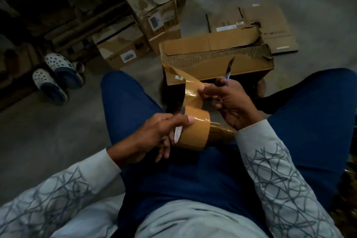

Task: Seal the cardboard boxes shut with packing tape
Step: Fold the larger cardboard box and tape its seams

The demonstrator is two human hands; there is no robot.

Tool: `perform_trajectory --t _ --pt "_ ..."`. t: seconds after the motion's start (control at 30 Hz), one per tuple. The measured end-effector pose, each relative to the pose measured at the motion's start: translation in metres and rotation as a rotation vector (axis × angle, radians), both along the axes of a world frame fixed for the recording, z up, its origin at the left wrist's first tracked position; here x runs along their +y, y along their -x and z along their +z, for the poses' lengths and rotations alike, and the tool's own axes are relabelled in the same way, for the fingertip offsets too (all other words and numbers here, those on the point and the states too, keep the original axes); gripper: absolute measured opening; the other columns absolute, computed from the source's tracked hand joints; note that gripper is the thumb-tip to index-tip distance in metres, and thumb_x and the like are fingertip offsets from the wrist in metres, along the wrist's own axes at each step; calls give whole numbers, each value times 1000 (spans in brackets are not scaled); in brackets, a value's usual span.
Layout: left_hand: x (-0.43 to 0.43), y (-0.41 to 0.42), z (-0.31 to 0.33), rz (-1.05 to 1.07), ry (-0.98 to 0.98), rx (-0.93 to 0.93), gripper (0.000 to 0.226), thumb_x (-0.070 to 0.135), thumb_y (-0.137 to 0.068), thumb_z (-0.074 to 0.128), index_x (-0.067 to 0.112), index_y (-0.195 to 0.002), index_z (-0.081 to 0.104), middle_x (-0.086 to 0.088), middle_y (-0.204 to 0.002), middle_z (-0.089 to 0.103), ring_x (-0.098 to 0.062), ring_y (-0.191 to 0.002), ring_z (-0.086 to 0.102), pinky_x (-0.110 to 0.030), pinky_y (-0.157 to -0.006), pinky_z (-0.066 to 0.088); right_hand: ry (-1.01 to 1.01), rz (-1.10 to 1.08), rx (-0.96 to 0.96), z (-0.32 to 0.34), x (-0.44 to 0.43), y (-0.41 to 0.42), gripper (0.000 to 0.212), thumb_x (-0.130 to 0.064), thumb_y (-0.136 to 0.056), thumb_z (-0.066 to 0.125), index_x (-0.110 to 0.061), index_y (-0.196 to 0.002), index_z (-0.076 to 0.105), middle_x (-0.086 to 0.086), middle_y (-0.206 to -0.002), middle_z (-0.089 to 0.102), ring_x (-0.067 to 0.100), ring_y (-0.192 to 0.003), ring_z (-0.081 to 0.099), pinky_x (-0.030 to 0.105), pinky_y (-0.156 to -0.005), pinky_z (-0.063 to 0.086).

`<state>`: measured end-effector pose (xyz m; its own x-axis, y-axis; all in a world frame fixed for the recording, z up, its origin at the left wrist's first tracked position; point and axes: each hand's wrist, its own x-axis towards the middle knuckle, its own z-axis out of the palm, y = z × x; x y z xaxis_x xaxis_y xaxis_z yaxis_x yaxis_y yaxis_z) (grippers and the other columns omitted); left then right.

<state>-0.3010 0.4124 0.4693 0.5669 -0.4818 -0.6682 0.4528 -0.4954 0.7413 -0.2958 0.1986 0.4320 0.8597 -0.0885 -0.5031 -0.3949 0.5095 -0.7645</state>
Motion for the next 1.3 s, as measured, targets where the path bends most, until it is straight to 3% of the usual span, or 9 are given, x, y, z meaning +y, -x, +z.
perform_trajectory --t 0.2,0.4,0.53,0.7,0.83,0.97,1.07,1.2,1.3 --pt "3 27 1 78 -121 244 105 87 -60 56 -6 -109 59 -19 -65 61 -23 -41 50 -19 -34 36 633 234 -114 21 1 28 39 -27 -82 79 -18 -90 41 3 -111 73 13 -98 72 37 -72 62" --pt "-1 40 3 161 -124 451 110 93 -66 47 -5 -116 56 -13 -60 54 -22 -41 50 -23 -34 42 522 755 -370 32 -7 84 96 -26 -44 98 -9 -117 40 -5 -142 53 9 -137 47 38 -106 48" --pt "0 40 14 122 -26 536 115 96 -68 37 -9 -107 61 -13 -56 53 -24 -40 54 -27 -36 49 698 620 -489 23 11 81 92 -25 -53 99 -5 -125 46 -10 -135 55 9 -131 52 36 -105 49" --pt "32 13 16 -103 -349 -293 98 91 -54 61 19 -121 60 -2 -96 75 -24 -85 72 -50 -82 60 233 356 -331 -7 15 70 75 -4 -54 95 -14 -95 33 2 -116 72 16 -108 69 30 -81 57" --pt "32 -14 11 -464 -1 -813 129 45 -54 97 26 -157 21 8 -156 34 -7 -142 35 -27 -116 34 -87 281 -146 -34 24 44 65 -20 -59 91 -9 -100 42 6 -95 64 14 -84 68 29 -63 56" --pt "19 -40 -15 -429 78 -968 106 48 -61 93 13 -149 43 0 -134 52 -13 -122 53 -31 -102 48 -37 371 -70 -34 31 35 90 -48 -75 82 21 -120 46 23 -106 58 32 -95 59 34 -72 53" --pt "17 -41 -31 -299 -77 -853 95 66 -56 84 22 -136 58 5 -121 61 -6 -107 60 -27 -89 54 269 303 -89 -36 25 38 63 -61 -75 77 -10 -103 54 -4 -106 67 13 -97 65 30 -75 55" --pt "6 -44 -52 78 -171 -473 56 66 -61 83 26 -99 76 9 -91 76 -4 -86 70 -35 -75 59 294 347 -355 -41 27 42 77 -42 -58 92 -15 -102 35 8 -151 45 18 -138 49 36 -102 52" --pt "-3 -50 -54 130 -338 -442 79 85 -55 72 9 -77 77 0 -68 71 -19 -65 67 -35 -62 50 555 407 -386 -51 39 32 80 -23 -57 96 -8 -109 37 1 -147 48 7 -136 48 25 -101 49"
